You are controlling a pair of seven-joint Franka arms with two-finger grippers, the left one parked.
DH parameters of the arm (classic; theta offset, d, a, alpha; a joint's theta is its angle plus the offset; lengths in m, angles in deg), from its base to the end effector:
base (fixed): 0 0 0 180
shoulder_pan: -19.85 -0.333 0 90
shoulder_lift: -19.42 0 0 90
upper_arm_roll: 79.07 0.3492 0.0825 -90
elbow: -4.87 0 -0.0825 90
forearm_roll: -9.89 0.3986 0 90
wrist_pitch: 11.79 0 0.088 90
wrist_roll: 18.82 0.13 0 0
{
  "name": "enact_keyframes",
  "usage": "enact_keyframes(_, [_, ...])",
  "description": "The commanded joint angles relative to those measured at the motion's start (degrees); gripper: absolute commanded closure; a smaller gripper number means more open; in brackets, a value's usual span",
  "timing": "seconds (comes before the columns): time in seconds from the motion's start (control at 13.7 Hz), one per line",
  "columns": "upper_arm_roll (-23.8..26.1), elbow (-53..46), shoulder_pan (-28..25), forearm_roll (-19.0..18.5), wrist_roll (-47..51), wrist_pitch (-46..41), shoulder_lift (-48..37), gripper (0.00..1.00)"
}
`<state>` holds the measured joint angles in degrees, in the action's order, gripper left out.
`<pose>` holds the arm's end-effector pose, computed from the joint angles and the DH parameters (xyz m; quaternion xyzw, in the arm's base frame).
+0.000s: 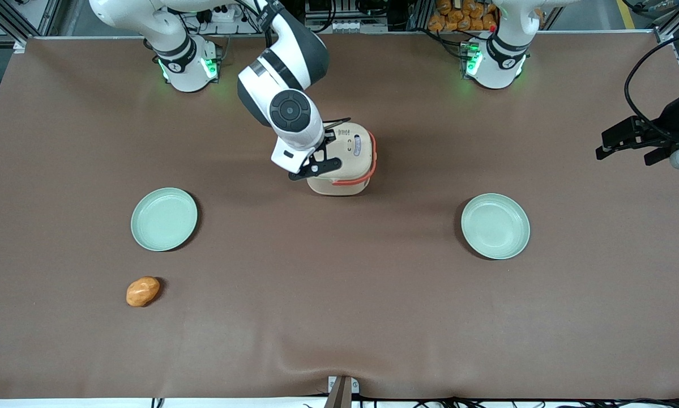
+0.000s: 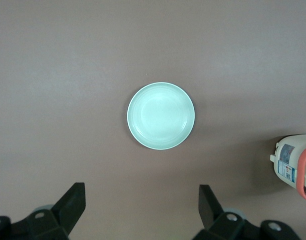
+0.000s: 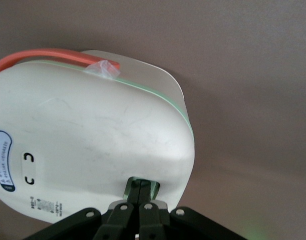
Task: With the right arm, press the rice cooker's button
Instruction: 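Press down on the rice cooker's lid button with the closed right gripper, then lift the right gripper away as the rice cooker lid pops open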
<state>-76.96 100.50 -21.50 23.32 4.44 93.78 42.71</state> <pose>0.4642 0.4692 0.3567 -0.9781 -0.1286 0.1600 0.0330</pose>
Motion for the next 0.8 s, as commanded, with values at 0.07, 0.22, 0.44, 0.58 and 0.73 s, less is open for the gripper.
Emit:
enact_keyframes(0.07, [-0.80,1.76,-0.14,0.19,-0.05,1.84,-0.52,1.00])
enact_keyframes(0.22, [-0.80,-0.60,0.83,0.72,0.03,-2.36,-2.01,1.00])
enact_keyframes(0.44, [-0.80,-4.65,3.81,0.72,-0.05,-5.98,-4.20,0.72])
enact_keyframes(0.58, [-0.80,-4.84,5.66,0.46,-0.23,-5.99,-6.05,0.48])
enact_keyframes(0.73, [-0.80,-5.45,7.50,0.19,-0.41,-6.08,-7.81,0.28])
